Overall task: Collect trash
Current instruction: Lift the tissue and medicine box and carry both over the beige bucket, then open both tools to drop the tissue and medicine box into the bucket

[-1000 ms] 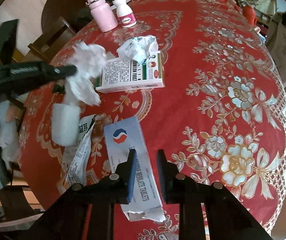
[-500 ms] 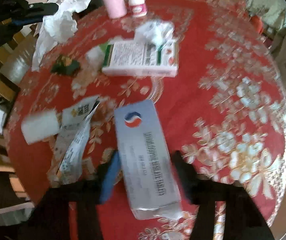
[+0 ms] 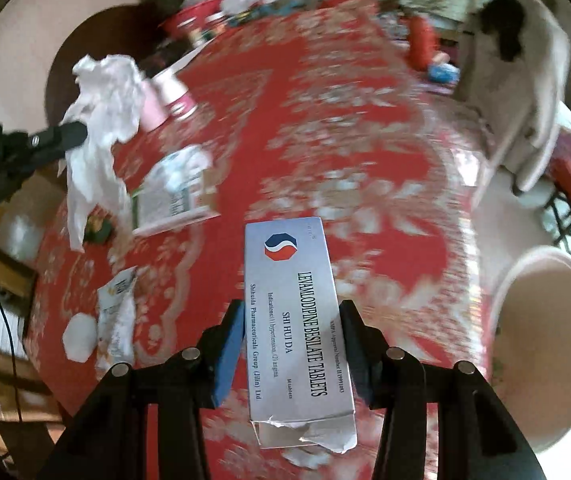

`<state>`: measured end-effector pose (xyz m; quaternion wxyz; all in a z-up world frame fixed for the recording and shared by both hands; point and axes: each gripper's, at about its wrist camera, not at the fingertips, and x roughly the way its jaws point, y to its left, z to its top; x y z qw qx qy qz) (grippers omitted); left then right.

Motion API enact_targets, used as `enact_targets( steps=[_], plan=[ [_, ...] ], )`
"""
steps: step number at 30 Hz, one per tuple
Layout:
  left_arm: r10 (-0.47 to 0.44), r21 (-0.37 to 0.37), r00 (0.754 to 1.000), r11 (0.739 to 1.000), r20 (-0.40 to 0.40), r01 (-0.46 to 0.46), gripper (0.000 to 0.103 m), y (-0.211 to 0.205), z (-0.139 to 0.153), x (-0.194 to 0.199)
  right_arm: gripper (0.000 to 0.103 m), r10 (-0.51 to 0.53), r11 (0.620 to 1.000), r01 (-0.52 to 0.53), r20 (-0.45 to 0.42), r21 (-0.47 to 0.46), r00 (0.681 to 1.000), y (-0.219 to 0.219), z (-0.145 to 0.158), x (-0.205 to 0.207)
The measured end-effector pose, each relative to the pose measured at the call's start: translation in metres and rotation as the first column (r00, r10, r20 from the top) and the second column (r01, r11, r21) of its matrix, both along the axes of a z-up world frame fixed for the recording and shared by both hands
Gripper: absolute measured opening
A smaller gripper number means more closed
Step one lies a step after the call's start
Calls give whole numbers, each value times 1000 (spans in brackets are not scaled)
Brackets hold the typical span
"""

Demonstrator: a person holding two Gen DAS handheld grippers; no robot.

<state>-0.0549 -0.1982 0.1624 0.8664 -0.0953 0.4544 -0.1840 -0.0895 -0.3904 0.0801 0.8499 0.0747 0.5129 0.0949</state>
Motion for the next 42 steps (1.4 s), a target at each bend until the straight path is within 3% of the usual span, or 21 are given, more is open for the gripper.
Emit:
enact_targets(
  steps=[8, 20, 29, 42],
  plan=[
    [-178, 43, 984, 983, -9, 178, 6, -103, -13, -15, 46, -192, 981, 192, 0, -17, 981, -86, 4, -28],
    [-357, 148, 934, 922, -35, 358, 6, -229, -50, -41, 46, -409, 912, 406, -48, -59, 911, -194, -11, -67],
    [-408, 186, 911, 893, -52, 410, 6, -271, -69, -47, 46, -464, 886, 460, -77, -62, 883, -226, -24, -76],
    [-419, 200, 905, 882, -79, 426, 6, -297, -87, -43, 46, -491, 871, 486, -115, -70, 863, -248, -40, -76]
  ],
)
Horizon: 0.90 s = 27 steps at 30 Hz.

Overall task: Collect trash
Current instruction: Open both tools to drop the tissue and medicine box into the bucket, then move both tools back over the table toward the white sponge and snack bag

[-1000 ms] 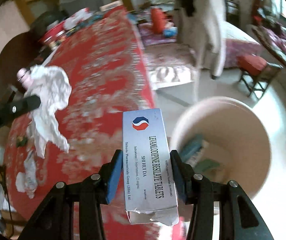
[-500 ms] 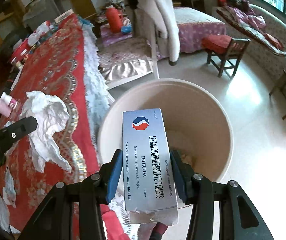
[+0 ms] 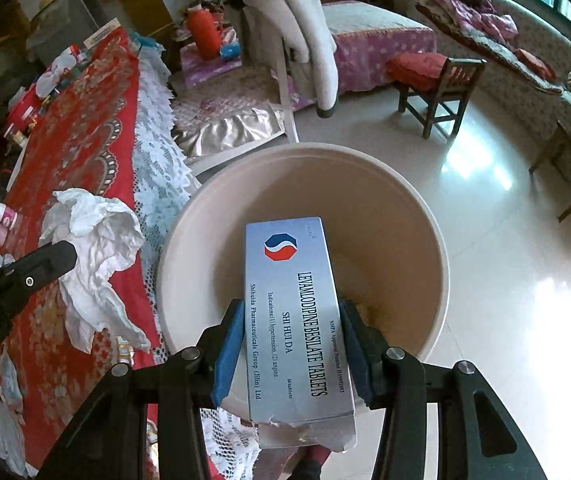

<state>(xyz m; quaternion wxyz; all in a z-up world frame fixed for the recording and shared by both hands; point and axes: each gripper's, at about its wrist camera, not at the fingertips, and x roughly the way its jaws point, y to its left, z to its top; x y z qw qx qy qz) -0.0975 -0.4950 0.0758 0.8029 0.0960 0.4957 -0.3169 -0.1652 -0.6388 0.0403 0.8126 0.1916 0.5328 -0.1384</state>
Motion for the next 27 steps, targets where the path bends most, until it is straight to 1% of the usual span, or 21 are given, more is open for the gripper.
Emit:
enact_targets(
  steps=[4, 9, 12, 13, 14, 15, 17, 19, 23, 27],
  plan=[
    [6, -6, 1000, 1000, -14, -6, 6, -4, -4, 3, 46, -14, 1000, 14, -2, 7, 1000, -4, -3, 2],
    [14, -48, 999, 999, -50, -16, 6, -5, -7, 6, 46, -29, 1000, 29, -6, 1, 1000, -9, -3, 3],
    [12, -75, 997, 997, -75, -18, 7, -5, -8, 8, 53, -41, 999, 41, -9, -12, 999, -11, -2, 2],
    [12, -81, 996, 997, -84, -18, 9, -5, -8, 8, 54, -44, 999, 44, -9, -15, 999, -12, -2, 1],
    [10, -85, 995, 996, -94, -18, 15, -5, -9, 8, 58, -47, 999, 47, -7, -17, 999, -13, -1, 0],
    [10, -94, 994, 995, -105, -20, 18, -4, -9, 9, 60, -48, 999, 48, -6, -20, 999, -13, 0, -1],
    [14, -105, 994, 994, -107, -25, 29, -2, -7, 8, 60, -48, 998, 48, -6, -27, 999, -12, 1, -3],
    [15, -123, 994, 992, -112, -29, 35, -1, -5, 7, 60, -47, 998, 46, -4, -34, 999, -12, 3, -4],
    [15, -131, 994, 991, -112, -30, 36, 1, -1, 4, 60, -41, 998, 41, 4, -44, 999, -11, 7, -5],
    [24, -134, 994, 990, -110, -39, 36, 6, 1, 3, 60, -25, 997, 26, 10, -74, 1000, -6, 13, -6]
  ],
)
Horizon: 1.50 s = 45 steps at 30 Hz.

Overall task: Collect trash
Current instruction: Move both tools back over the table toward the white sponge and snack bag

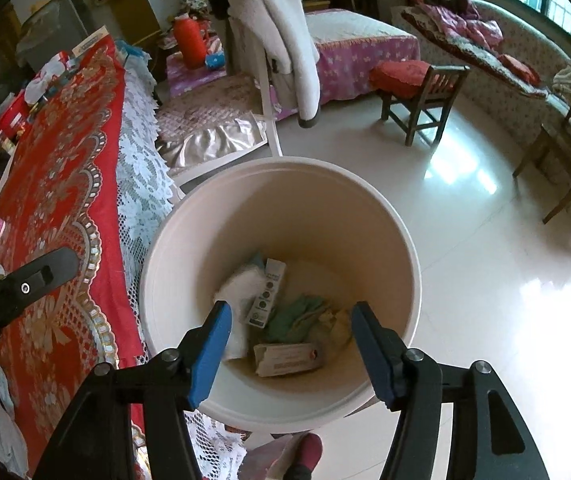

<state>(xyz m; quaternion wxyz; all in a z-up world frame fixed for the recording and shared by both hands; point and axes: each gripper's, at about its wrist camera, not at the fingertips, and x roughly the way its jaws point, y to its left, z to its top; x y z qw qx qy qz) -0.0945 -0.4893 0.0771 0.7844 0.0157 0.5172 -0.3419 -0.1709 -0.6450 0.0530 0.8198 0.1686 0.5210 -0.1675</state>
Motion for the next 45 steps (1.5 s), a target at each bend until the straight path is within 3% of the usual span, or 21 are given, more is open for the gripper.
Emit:
enact_targets(
  steps=[16, 30, 45],
  plan=[
    [55, -22, 998, 998, 6, -55, 36, 30, 9, 0, 64, 57, 996, -55, 23, -72, 998, 22, 19, 4],
    [103, -29, 995, 994, 10, -102, 36, 52, 15, 0, 66, 104, 992, -101, 28, -75, 994, 40, 26, 11],
    [247, -26, 969, 969, 21, -246, 37, 124, 25, 6, 68, 241, 969, -237, 53, -76, 969, 94, 35, 40]
  ],
)
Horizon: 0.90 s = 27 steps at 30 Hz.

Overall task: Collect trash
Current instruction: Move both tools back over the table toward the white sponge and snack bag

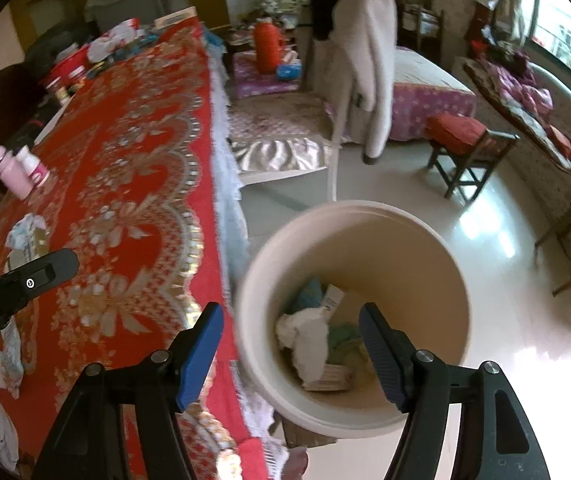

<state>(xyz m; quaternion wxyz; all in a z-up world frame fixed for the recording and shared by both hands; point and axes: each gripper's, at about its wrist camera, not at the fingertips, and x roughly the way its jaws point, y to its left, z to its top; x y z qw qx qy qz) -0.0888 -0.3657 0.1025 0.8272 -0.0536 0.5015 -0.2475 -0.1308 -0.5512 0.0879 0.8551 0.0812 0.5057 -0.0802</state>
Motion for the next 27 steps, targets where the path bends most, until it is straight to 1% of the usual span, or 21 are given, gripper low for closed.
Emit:
enact_targets(
  steps=[2, 7, 12, 15, 18, 20, 23, 27],
  plan=[
    [28, -1, 1000, 1000, 1, -28, 43, 15, 1, 0, 68, 28, 1000, -28, 4, -1, 1000, 12, 1, 5],
    [107, -2, 994, 994, 9, -107, 49, 56, 5, -3, 69, 100, 995, -100, 12, 13, 995, 44, 4, 18],
    [185, 4, 983, 983, 20, -185, 50, 103, 14, -10, 70, 174, 984, -175, 17, 36, 985, 78, 4, 28],
    [228, 8, 973, 974, 22, -228, 51, 136, 19, -17, 70, 229, 971, -229, 13, 67, 973, 102, 1, 34],
    [278, 18, 960, 960, 9, -278, 51, 176, 20, -27, 70, 283, 955, -282, 7, 91, 959, 125, -3, 37],
    [310, 30, 951, 950, 3, -310, 51, 197, 19, -33, 70, 315, 944, -313, 4, 102, 949, 139, -5, 38],
    [372, 58, 928, 927, 0, -371, 51, 237, 19, -47, 71, 369, 922, -365, -7, 126, 930, 162, -10, 39],
    [428, 85, 903, 901, -18, -426, 51, 274, 13, -64, 71, 429, 893, -421, -22, 157, 903, 191, -18, 41]
  ],
)
